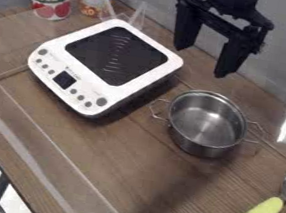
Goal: Put silver pot on the white and black stove top
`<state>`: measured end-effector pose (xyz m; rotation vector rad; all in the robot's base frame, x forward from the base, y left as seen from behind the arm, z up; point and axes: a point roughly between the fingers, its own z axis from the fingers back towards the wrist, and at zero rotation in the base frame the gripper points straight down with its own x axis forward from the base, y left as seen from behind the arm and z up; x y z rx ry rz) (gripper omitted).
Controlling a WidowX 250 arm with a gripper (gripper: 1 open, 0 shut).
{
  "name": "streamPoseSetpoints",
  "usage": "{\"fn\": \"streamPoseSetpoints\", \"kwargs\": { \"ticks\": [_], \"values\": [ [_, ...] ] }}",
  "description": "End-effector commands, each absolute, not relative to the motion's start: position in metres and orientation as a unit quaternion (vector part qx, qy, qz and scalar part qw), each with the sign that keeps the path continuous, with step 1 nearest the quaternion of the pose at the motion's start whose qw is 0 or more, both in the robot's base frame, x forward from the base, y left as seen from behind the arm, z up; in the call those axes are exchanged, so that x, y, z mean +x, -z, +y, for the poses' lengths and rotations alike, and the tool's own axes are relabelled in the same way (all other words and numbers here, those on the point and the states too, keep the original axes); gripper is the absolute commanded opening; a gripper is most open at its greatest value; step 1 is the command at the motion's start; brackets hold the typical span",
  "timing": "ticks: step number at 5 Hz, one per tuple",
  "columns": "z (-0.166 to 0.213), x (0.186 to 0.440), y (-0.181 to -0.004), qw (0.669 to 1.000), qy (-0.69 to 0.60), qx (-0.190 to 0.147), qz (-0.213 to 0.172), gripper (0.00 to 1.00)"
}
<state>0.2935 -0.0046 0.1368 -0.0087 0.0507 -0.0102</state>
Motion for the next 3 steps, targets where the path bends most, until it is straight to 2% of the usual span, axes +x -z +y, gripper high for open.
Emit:
{"fn": "streamPoseSetpoints", "kwargs": {
  "ticks": [1,3],
  "values": [
    [-0.010,0.292,-0.130,1.000,0.005,-0.005,0.030,1.00],
    [-0.043,0.280,-0.109,1.000,0.011,-0.011,0.026,1.00]
  ]
}}
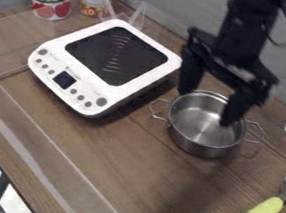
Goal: Put silver pot on the white and black stove top
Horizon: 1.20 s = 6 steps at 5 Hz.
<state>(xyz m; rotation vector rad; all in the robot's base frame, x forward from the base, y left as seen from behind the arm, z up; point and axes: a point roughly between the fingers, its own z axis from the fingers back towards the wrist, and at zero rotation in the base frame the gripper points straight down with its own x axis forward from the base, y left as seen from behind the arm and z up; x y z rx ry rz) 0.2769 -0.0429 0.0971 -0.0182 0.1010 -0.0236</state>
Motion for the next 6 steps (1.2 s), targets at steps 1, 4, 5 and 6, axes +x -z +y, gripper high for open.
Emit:
{"fn": "streamPoseSetpoints", "kwargs": {
  "ticks": [1,4,5,6],
  "values": [
    [-0.064,0.268,-0.100,1.000,0.012,-0.020,0.020,1.00],
    [-0.077,0.275,-0.090,0.998,0.053,-0.016,-0.012,1.00],
    [-0.075,0.283,-0.084,0.997,0.069,-0.010,-0.020,1.00],
    [-0.072,0.290,-0.078,0.996,0.084,-0.002,-0.027,1.00]
  ]
}}
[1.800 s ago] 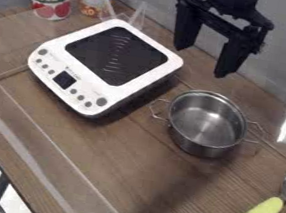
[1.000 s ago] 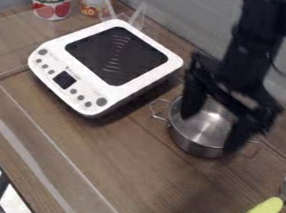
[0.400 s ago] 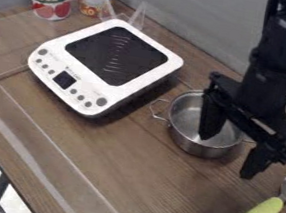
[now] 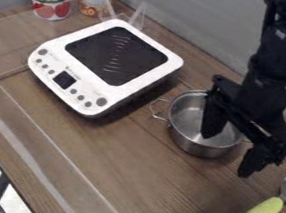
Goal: Put silver pot on the white and black stove top
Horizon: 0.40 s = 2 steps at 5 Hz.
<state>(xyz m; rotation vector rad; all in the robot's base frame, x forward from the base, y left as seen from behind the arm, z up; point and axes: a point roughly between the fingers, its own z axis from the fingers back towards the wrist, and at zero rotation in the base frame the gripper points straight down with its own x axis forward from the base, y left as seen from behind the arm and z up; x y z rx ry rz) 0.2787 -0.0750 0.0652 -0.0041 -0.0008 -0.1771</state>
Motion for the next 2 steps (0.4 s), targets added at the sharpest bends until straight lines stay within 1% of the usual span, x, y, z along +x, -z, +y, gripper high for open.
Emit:
{"fn": "streamPoseSetpoints", "kwargs": {
  "ticks": [1,2],
  "values": [
    [-0.0700,0.2947,-0.0736,0.995,0.097,0.003,-0.034,1.00],
    [-0.0670,0.2996,-0.0692,0.993,0.111,0.009,-0.041,1.00]
  ]
}}
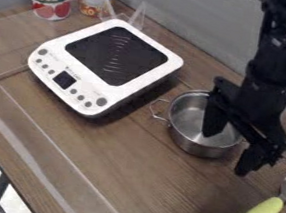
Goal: Put silver pot on the white and black stove top
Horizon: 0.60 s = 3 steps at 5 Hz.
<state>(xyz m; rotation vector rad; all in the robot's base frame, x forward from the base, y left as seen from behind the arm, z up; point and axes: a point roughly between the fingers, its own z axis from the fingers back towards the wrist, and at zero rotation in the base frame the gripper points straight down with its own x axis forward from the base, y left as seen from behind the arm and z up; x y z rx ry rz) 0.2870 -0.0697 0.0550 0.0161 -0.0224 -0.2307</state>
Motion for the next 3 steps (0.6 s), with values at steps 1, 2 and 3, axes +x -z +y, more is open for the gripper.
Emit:
{"fn": "streamPoseSetpoints", "kwargs": {
  "ticks": [1,2,3],
  "values": [
    [-0.0645,0.3039,-0.0655,0.991,0.122,0.013,-0.047,1.00],
    [-0.0622,0.3082,-0.0624,0.990,0.129,0.017,-0.054,1.00],
    [-0.0599,0.3125,-0.0614,0.989,0.135,0.019,-0.061,1.00]
  ]
}}
